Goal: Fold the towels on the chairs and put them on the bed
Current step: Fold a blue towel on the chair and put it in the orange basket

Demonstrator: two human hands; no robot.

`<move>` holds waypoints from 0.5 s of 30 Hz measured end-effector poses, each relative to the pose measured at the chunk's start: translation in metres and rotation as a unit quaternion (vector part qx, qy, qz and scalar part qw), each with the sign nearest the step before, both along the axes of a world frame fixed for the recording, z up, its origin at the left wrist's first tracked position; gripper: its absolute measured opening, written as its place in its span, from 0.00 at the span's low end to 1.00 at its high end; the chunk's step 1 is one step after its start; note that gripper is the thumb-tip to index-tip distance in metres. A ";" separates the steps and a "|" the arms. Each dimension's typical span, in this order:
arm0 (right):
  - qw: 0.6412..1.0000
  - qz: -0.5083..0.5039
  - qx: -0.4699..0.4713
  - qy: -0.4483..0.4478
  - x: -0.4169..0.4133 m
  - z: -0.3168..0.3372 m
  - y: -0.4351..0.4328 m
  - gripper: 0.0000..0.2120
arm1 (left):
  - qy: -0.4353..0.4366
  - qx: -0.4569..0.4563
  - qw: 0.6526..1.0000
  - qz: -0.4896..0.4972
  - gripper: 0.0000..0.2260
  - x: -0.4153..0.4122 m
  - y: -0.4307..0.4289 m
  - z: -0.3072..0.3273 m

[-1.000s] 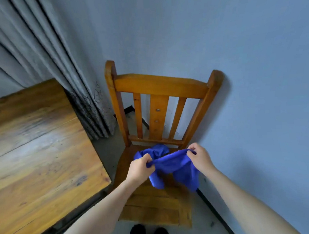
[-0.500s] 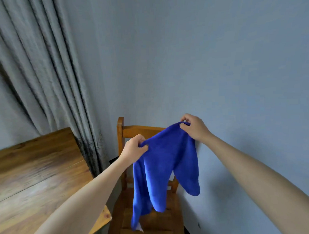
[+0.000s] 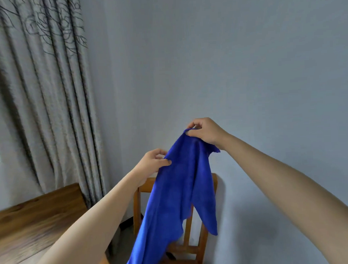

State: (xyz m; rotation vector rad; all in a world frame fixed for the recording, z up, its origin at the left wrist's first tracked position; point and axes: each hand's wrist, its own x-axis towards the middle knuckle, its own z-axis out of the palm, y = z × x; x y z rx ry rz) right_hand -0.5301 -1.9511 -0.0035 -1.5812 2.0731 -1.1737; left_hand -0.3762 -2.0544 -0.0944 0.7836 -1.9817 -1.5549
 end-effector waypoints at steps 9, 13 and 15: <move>0.996 0.013 0.076 -0.051 -0.012 -0.022 0.004 0.06 | 0.113 0.128 0.985 -0.026 0.12 -0.005 0.001 -0.008; 0.980 0.002 0.195 -0.045 -0.041 -0.055 0.024 0.07 | 0.149 0.144 0.978 -0.006 0.11 -0.005 -0.007 -0.006; 0.978 -0.024 0.180 -0.103 -0.052 -0.072 0.034 0.09 | 0.161 0.145 0.976 0.006 0.11 -0.009 -0.009 -0.007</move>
